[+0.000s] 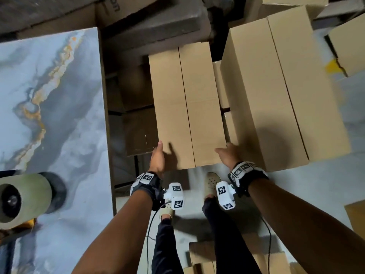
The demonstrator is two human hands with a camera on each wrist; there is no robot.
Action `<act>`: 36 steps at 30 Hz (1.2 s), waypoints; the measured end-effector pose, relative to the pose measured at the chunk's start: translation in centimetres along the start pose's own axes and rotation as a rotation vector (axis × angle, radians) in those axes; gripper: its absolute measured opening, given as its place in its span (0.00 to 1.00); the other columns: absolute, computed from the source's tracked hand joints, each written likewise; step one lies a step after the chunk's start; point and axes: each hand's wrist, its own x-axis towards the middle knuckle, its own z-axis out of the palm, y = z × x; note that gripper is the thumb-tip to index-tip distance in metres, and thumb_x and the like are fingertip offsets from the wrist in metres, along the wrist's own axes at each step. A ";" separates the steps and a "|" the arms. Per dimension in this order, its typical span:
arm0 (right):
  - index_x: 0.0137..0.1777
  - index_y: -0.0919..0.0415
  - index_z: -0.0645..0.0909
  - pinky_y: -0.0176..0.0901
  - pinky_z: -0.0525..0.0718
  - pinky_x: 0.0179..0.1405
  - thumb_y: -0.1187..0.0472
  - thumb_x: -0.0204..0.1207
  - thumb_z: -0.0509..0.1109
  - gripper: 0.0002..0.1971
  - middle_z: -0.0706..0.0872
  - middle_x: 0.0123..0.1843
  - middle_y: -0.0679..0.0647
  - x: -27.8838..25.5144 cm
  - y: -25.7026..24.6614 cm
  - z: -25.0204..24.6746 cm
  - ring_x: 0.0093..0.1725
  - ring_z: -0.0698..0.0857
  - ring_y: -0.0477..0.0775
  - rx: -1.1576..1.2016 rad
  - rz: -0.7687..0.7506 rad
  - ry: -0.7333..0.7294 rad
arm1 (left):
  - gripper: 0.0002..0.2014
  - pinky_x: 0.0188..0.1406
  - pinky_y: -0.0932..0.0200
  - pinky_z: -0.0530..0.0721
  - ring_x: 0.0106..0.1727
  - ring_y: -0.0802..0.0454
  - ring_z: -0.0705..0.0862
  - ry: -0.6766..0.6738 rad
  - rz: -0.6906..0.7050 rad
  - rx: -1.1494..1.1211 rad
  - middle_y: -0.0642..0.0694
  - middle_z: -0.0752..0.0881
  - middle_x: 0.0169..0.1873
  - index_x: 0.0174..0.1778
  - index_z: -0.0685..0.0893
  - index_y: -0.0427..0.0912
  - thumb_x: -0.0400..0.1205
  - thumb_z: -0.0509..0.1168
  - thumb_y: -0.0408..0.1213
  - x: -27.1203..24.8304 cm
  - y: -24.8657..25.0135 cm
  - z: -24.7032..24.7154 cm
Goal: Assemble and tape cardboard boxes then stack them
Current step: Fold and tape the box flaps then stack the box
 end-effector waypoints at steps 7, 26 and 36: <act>0.81 0.64 0.68 0.51 0.76 0.72 0.46 0.75 0.77 0.39 0.78 0.77 0.59 -0.5 -1.1 -0.1 0.74 0.79 0.67 0.068 -0.011 0.047 | 0.56 0.75 0.37 0.77 0.73 0.43 0.81 0.081 0.115 0.272 0.44 0.81 0.74 0.77 0.77 0.45 0.60 0.68 0.82 2.3 0.0 -0.2; 0.54 0.64 0.83 0.47 0.78 0.44 0.32 0.75 0.70 0.31 0.89 0.58 0.62 -26.2 -6.0 -9.9 0.54 0.86 0.65 -0.040 -0.152 0.419 | 0.34 0.64 0.50 0.80 0.64 0.36 0.83 -0.035 0.474 0.826 0.38 0.84 0.66 0.71 0.77 0.32 0.81 0.69 0.59 -30.3 14.8 -1.8; 0.45 0.61 0.76 0.47 0.74 0.40 0.33 0.75 0.72 0.28 0.83 0.46 0.59 -39.7 -3.9 -8.1 0.44 0.77 0.61 0.147 -0.185 0.731 | 0.33 0.67 0.47 0.80 0.69 0.36 0.80 -0.090 0.819 0.907 0.38 0.81 0.66 0.71 0.72 0.33 0.82 0.70 0.57 -41.7 16.8 -7.2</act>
